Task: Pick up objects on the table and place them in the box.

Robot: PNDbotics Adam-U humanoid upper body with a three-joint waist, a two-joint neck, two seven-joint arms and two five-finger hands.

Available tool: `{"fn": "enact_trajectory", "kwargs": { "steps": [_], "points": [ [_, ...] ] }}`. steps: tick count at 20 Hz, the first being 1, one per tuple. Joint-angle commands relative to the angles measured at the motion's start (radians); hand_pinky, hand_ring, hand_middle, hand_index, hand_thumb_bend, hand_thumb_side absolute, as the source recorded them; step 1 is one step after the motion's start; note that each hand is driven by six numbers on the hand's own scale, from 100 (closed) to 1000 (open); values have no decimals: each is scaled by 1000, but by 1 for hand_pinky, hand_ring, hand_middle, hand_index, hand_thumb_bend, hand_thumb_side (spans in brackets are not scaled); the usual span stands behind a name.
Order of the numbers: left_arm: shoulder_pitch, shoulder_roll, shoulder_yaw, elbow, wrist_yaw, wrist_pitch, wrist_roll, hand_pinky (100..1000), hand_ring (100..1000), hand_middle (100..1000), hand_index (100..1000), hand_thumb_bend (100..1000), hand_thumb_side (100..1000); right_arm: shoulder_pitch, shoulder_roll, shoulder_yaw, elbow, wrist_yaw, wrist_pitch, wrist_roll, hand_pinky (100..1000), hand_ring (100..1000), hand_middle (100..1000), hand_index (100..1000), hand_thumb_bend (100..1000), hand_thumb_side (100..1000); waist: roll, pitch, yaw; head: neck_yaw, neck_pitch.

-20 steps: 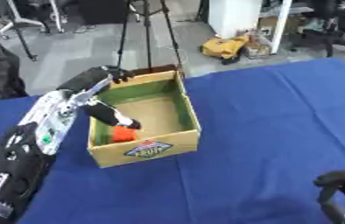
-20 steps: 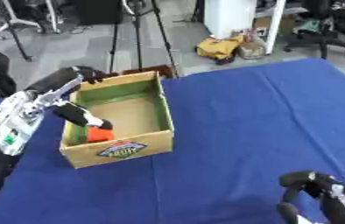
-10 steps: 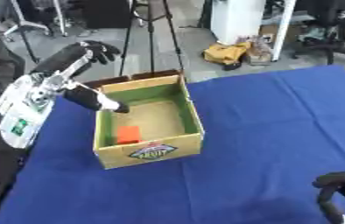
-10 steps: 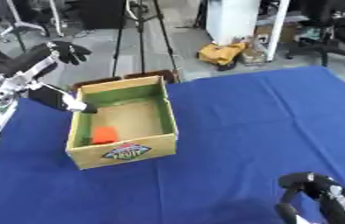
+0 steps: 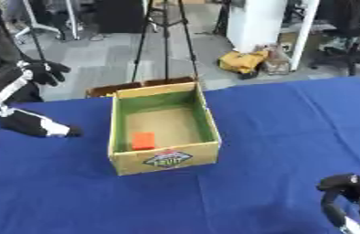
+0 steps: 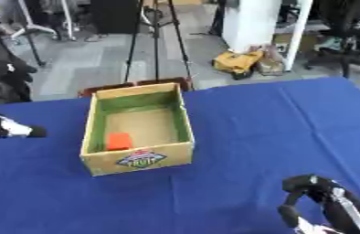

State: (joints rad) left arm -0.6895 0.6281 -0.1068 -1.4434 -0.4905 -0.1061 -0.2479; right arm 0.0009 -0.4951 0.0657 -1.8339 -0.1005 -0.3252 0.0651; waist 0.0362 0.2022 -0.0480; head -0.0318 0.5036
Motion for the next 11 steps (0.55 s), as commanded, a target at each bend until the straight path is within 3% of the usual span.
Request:
{"fn": "enact_trajectory", "kwargs": {
  "steps": [1, 5, 11],
  "points": [
    [50, 42, 38, -65, 61, 18, 12, 712, 671, 661, 860, 891, 416, -2, -17, -3, -12, -9, -1, 2, 750, 480, 419, 692, 461, 447, -4, -19, 0, 9, 12],
    [135, 35, 59, -131, 120, 30, 22, 705, 665, 658, 859, 890, 417, 0, -18, 1, -12, -11, 0, 5, 750, 480, 419, 692, 460, 446, -5, -24, 5, 29, 24],
    [174, 5, 68, -156, 151, 41, 21, 696, 658, 654, 857, 887, 417, 2, -19, 3, -11, -13, 0, 8, 750, 479, 419, 692, 458, 447, -12, -27, 22, 43, 40]
  ]
}}
